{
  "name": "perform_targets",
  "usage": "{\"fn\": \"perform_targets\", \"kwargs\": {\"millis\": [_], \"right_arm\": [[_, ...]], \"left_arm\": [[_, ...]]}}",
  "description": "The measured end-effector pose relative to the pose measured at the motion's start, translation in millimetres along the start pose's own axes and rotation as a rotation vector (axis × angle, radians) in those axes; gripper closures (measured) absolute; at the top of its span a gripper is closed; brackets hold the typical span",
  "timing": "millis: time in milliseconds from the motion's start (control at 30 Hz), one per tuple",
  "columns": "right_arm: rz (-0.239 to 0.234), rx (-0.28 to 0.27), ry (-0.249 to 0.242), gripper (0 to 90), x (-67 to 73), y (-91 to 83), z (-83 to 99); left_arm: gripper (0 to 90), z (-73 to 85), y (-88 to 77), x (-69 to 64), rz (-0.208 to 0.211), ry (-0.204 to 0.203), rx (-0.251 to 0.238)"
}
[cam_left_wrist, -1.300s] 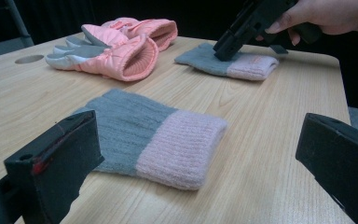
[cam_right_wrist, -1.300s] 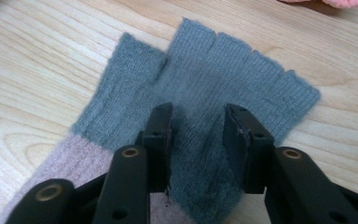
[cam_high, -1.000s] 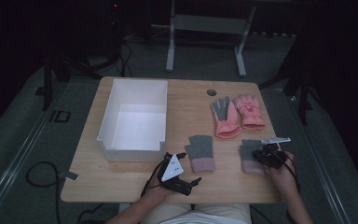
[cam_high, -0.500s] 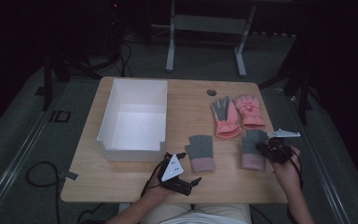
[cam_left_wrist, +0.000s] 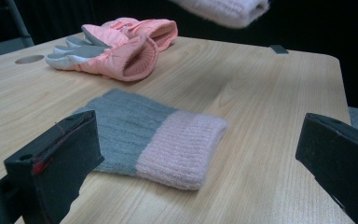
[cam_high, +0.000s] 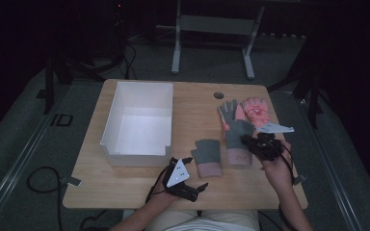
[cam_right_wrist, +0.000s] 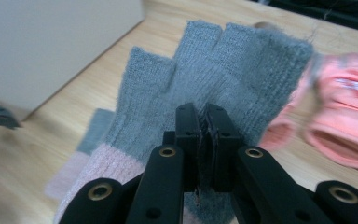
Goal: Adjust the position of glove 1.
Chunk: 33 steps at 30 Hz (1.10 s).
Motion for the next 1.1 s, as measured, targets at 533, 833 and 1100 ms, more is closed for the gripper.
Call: {"fn": "perform_targets", "kwargs": {"millis": [533,833,1100], "right_arm": [[-0.126,0.133,-0.03,84.6,49.2,76.9,18.2],[-0.14,0.17,0.002,84.1,48.2,98.3,30.3],[-0.133,0.192,0.019,80.6,45.3,112.7,43.0]], "left_arm": [[0.0,0.0,-0.3,-0.6,0.003,0.008,-0.002],[0.0,0.0,0.2,-1.3,-0.006,0.014,0.003],[0.0,0.3,2.1,-3.2,-0.016,0.049,0.026]]}}
Point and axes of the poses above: each handheld gripper's, and its own axes: y roughly forward along the jaws, z roughly out of its underside, x roughly to its left, the point moved 5 cm from there along y, roughly forward along the jaws, and after that the axes turned 4 degrees about -z, right-handed, at the moved point
